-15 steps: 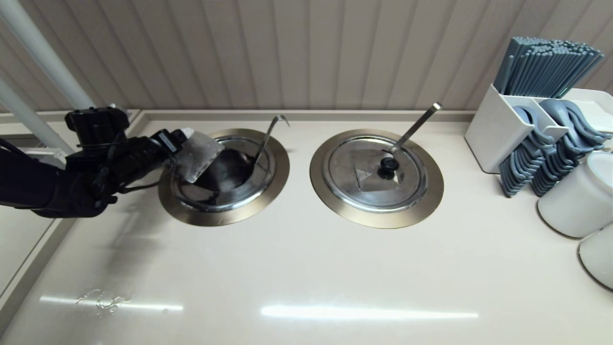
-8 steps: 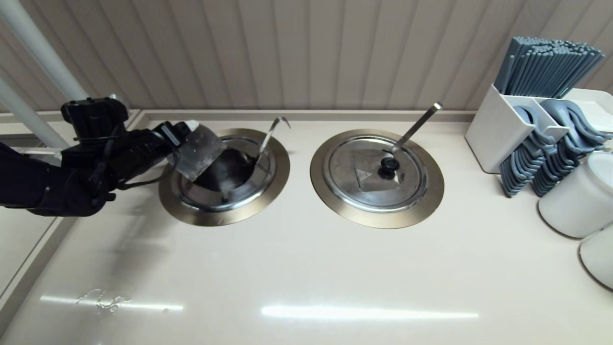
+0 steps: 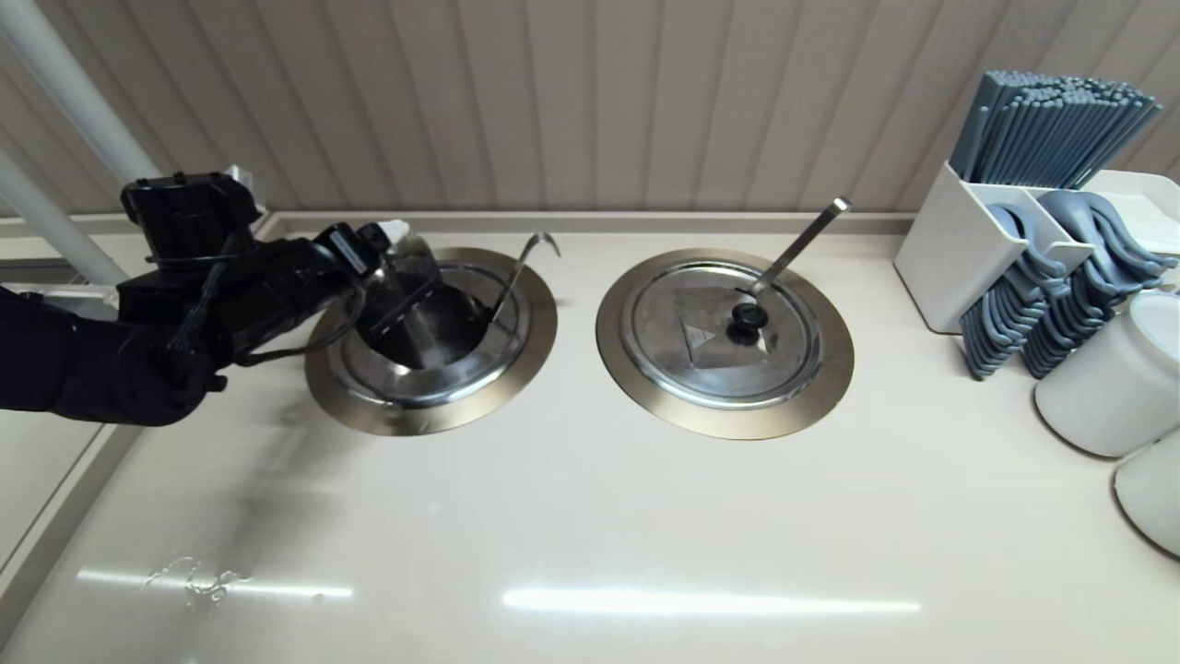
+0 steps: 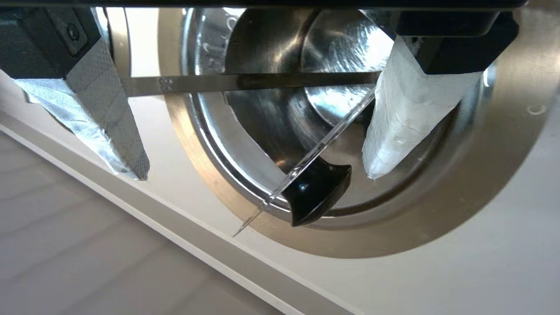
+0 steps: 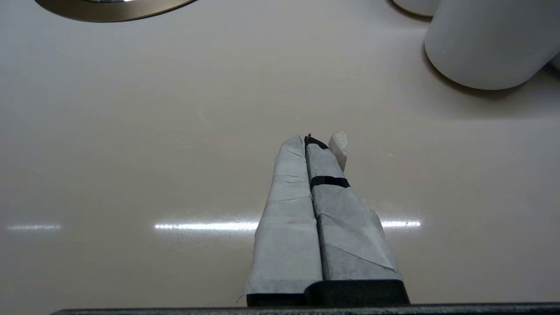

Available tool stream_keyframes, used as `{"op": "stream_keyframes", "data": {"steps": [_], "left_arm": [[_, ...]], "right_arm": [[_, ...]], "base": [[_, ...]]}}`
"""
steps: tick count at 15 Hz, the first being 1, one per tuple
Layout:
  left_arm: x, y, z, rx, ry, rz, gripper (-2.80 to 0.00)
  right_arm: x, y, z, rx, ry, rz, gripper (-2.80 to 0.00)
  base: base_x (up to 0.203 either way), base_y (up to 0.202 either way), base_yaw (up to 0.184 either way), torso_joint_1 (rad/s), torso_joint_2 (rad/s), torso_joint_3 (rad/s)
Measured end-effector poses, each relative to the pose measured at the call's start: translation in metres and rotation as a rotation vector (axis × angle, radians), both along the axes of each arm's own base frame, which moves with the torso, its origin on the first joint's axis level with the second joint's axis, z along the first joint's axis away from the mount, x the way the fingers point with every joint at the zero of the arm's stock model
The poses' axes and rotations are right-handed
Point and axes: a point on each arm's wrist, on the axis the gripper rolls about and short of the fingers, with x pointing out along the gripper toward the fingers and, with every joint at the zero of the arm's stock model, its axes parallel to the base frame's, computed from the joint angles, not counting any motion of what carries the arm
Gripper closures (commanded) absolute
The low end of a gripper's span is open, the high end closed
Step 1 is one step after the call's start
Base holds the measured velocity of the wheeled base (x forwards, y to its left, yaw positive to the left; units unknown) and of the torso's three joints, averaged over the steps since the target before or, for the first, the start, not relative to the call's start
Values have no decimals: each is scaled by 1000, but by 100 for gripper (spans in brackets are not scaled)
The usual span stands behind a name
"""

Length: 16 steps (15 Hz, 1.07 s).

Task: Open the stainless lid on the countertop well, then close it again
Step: Close the lid

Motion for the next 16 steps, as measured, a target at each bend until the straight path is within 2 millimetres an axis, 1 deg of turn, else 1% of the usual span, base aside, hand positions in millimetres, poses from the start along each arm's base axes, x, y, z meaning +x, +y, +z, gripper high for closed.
{"op": "stream_keyframes", "data": {"steps": [7, 12, 14, 16], "left_arm": [[-18, -18, 3, -21, 7, -56, -280], [-26, -28, -6, -15, 41, -91, -280], [-27, -30, -8, -14, 45, -97, -280], [-31, -30, -5, -13, 41, -100, -280]], "right_arm": [[0, 0, 0, 0, 0, 1, 0], [0, 0, 0, 0, 0, 1, 0], [0, 0, 0, 0, 0, 1, 0], [0, 0, 0, 0, 0, 0, 0]], "base": [[0, 0, 0, 0, 0, 0], [0, 0, 0, 0, 0, 0], [0, 0, 0, 0, 0, 0], [0, 0, 0, 0, 0, 0]]}}
